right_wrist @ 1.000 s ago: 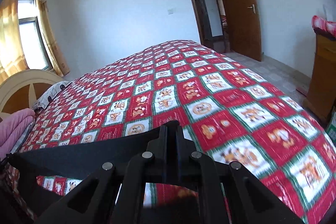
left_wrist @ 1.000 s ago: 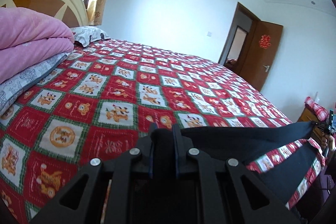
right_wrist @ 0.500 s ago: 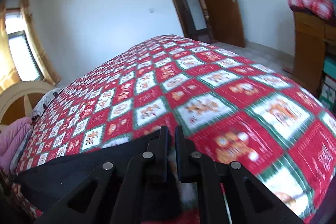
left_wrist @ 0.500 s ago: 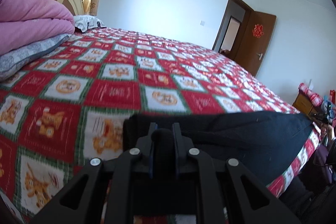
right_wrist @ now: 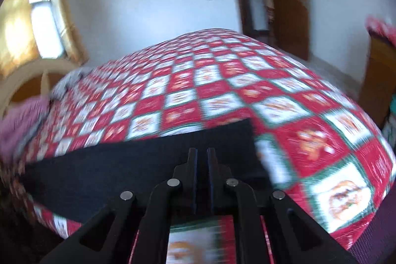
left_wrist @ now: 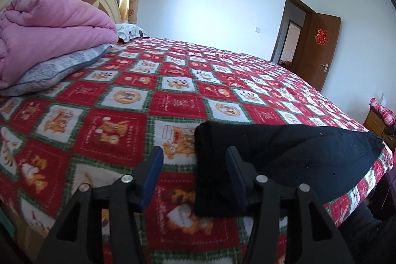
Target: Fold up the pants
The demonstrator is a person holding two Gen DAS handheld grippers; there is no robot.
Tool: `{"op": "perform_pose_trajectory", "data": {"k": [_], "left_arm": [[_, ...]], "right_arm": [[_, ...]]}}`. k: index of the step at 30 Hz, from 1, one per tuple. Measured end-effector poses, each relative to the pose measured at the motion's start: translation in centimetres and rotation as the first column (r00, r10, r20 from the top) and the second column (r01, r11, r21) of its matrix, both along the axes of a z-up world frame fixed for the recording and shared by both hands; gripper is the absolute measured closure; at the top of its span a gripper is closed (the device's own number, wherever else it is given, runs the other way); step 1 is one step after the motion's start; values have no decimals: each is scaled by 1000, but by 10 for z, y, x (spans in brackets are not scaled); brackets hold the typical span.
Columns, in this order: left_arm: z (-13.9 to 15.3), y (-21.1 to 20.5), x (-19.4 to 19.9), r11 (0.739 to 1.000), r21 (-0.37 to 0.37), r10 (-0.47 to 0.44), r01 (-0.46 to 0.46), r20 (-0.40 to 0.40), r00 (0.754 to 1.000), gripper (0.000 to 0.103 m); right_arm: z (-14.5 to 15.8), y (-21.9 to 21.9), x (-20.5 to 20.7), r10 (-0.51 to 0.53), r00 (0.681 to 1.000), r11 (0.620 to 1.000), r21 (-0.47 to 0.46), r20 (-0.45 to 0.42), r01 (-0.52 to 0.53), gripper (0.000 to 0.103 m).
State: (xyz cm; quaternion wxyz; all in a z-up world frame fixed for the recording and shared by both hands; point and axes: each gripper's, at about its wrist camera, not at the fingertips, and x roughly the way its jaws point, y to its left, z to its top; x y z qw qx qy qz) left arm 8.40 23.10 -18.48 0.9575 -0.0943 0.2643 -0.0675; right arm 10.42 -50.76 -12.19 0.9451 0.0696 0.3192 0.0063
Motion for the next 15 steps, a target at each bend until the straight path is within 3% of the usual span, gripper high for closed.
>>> {"op": "perform_pose_trajectory", "data": {"k": [1,2,3,5,10,15], "left_arm": [[0,-2,-3,1000,9,-4,4,0,1000,48],[0,-5,-5,1000,18,-11,11,-4,1000,48],[0,-7,-7,1000,21,-15,16,-6,1000,48],[-1,-15,-7,999,9,-38,38,-17,999,48],[-4,-40,-7,992,-10,-126,125,-47,991,48],[-16,-55,-4,988,46,-143,148,-93,985,48]], "right_arm": [[2,23,2,51,999,998,-38,0,-50,62],[2,43,2,98,995,993,-62,2,-98,42],[3,67,2,148,989,985,-92,12,-146,40],[2,107,0,226,974,964,-149,26,-220,40],[-18,208,8,367,930,887,-287,-37,-362,40],[-50,272,8,474,875,798,-371,-100,-475,40]]}}
